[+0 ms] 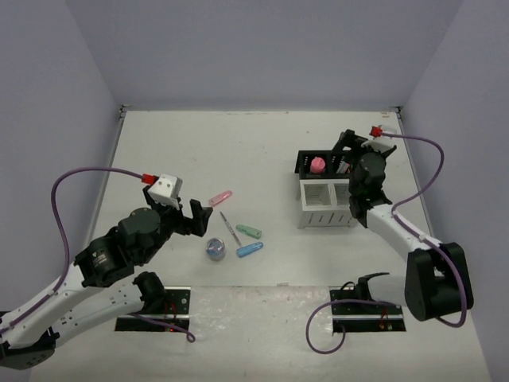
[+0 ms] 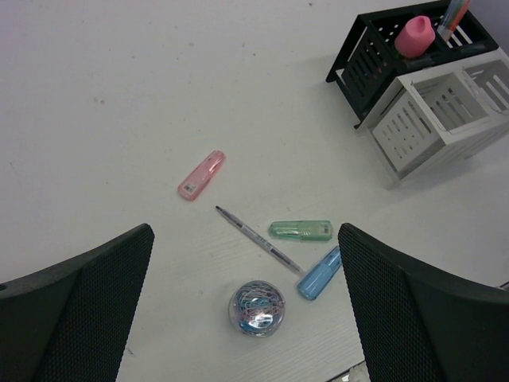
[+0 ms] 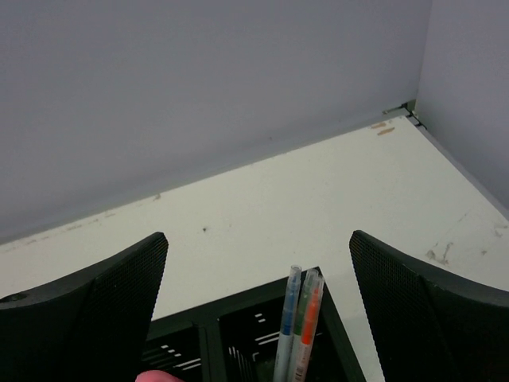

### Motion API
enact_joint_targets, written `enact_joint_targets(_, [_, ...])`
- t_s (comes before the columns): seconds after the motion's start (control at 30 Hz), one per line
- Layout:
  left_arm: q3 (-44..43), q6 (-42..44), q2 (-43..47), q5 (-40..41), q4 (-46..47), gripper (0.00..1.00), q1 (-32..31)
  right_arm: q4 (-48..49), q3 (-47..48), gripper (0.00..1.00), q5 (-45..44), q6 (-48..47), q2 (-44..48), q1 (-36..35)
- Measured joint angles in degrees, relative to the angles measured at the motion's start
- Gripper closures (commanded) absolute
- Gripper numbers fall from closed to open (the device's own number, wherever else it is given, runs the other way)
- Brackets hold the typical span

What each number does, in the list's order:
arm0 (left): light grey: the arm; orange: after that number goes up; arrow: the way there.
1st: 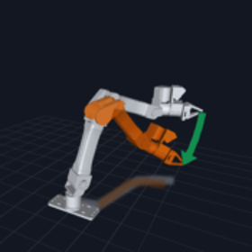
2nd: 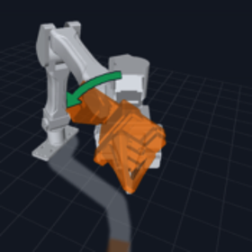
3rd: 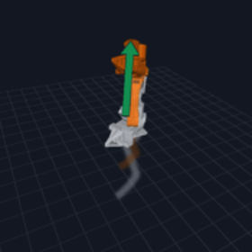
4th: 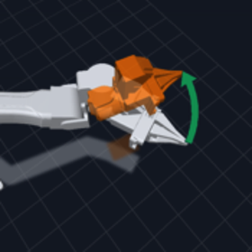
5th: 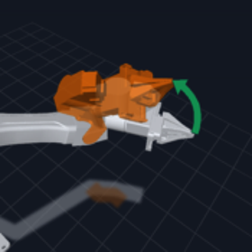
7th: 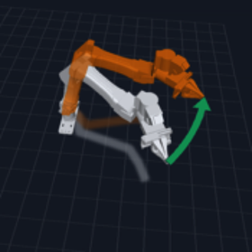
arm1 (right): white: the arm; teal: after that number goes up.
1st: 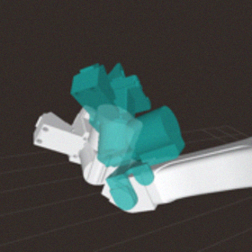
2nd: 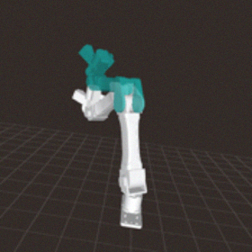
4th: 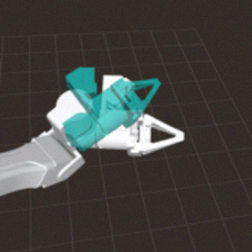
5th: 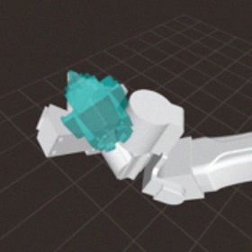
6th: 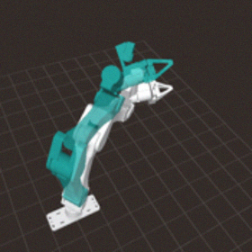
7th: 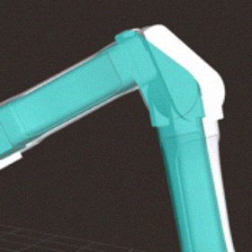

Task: Sort the stationery into containers
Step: Place the pen in the storage box, then pick up the pen from the center of the board.

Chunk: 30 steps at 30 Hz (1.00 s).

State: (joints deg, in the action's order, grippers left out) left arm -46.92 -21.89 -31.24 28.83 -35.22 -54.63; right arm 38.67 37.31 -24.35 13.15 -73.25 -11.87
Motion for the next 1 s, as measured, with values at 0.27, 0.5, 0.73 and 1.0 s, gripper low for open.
enact_joint_targets(0.27, [-0.4,-4.5,-4.1,7.7,-1.2,0.00,2.9,-36.0,21.1,0.01,-0.8,6.7,10.6,-7.9])
enact_joint_targets(0.5, [-0.9,-11.5,-6.9,12.3,-4.2,0.00,10.6,-48.0,20.4,0.01,8.2,10.0,21.2,-17.2])
enact_joint_targets(0.73, [-5.8,-26.6,-17.6,12.8,-10.8,0.00,10.8,-56.9,20.8,0.01,25.0,11.2,21.3,-17.2])
enact_joint_targets(1.0, [-13.2,-42.3,-40.0,6.6,-16.0,0.19,10.9,-65.7,17.1,0.01,21.7,11.3,22.4,-17.3])
